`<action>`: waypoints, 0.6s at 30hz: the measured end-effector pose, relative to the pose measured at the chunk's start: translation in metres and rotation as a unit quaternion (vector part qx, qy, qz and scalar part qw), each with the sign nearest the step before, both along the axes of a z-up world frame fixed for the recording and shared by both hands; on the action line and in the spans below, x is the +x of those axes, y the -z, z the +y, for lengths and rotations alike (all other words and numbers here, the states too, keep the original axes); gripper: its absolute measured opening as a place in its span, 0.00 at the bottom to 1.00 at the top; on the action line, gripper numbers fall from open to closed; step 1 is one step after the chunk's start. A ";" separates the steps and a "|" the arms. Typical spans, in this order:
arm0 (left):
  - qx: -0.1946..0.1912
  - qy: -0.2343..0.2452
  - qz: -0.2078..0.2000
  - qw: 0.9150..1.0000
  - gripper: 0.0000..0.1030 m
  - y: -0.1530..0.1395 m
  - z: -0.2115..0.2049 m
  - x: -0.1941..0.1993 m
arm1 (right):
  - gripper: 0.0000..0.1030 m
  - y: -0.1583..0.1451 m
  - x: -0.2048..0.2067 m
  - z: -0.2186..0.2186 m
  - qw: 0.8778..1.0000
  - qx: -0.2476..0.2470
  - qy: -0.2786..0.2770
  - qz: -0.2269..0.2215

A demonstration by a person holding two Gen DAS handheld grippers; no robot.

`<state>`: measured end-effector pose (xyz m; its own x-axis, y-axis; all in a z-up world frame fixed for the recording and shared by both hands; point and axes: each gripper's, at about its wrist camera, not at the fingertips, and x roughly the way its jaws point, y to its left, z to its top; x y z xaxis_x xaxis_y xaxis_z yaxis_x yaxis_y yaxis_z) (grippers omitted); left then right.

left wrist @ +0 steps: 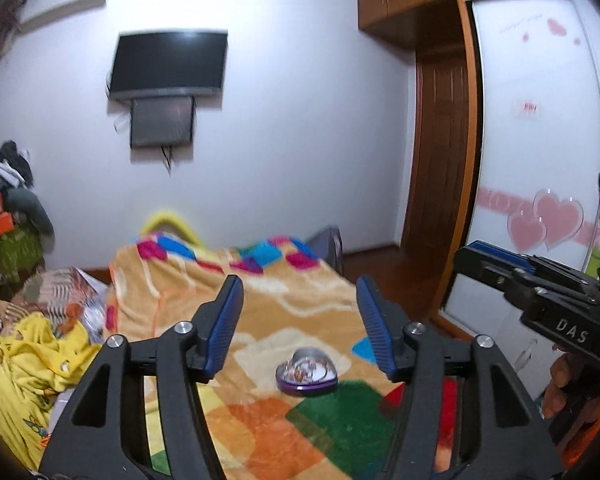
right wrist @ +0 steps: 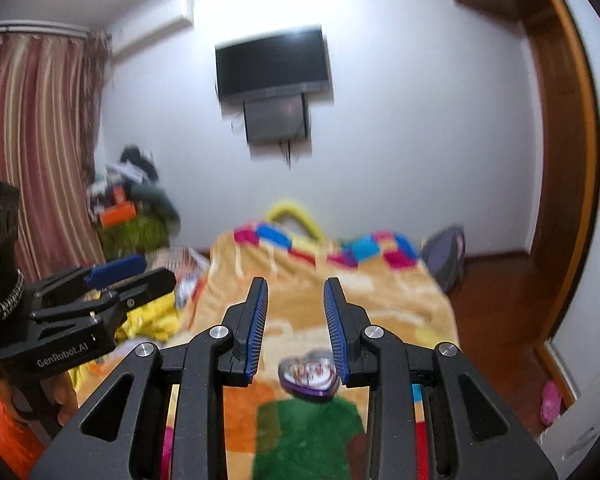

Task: Organize jewelry

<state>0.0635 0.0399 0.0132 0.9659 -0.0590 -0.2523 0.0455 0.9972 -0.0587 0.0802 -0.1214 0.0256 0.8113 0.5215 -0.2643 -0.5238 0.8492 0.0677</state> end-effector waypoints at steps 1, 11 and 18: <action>0.001 -0.004 -0.012 1.000 0.58 -0.004 -0.002 -0.009 | 0.25 -0.004 -0.008 -0.002 1.000 0.006 0.003 -0.013; 0.019 -0.044 -0.075 0.996 0.97 -0.016 -0.014 -0.057 | 0.75 -0.018 -0.053 0.002 0.992 0.022 0.065 -0.102; 0.010 -0.047 -0.065 0.997 0.99 -0.009 -0.014 -0.064 | 0.83 -0.013 -0.058 0.004 0.993 0.016 0.077 -0.090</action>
